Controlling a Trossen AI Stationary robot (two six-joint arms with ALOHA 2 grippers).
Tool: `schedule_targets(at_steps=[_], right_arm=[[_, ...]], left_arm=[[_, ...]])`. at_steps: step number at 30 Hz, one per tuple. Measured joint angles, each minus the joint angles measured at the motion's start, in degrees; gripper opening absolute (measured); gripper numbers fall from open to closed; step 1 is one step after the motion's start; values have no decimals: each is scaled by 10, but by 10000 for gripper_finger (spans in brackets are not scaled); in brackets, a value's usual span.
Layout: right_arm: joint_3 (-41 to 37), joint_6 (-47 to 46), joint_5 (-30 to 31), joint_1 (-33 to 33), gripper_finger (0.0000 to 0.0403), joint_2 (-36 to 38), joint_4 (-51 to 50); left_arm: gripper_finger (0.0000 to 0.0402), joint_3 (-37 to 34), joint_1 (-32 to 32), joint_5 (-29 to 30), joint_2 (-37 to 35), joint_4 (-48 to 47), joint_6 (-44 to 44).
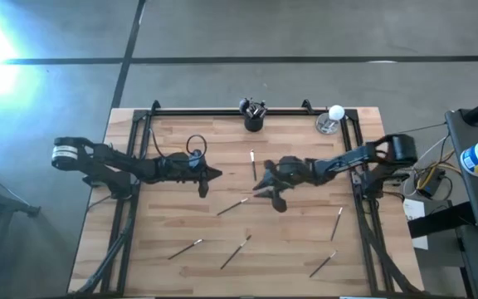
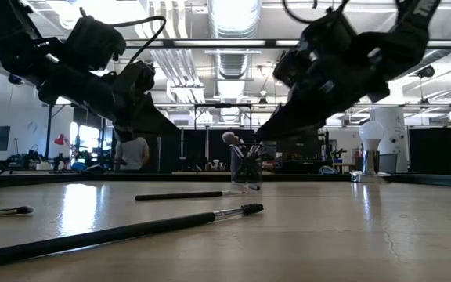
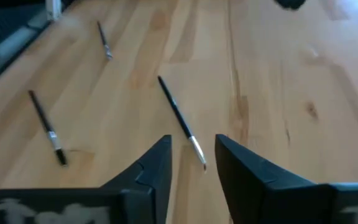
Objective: Put items in baskets/containers
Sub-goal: Put the black liner brush into the black pen holder
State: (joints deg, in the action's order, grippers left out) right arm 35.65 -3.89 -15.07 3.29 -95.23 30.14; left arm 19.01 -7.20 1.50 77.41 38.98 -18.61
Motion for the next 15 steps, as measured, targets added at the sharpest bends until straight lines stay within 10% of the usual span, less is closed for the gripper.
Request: schedule_targets(at_steps=[15], right_arm=[[134, 73, 0, 1, 102, -137, -134]], left_arm=[[12, 0, 11, -1, 0, -6, -5]])
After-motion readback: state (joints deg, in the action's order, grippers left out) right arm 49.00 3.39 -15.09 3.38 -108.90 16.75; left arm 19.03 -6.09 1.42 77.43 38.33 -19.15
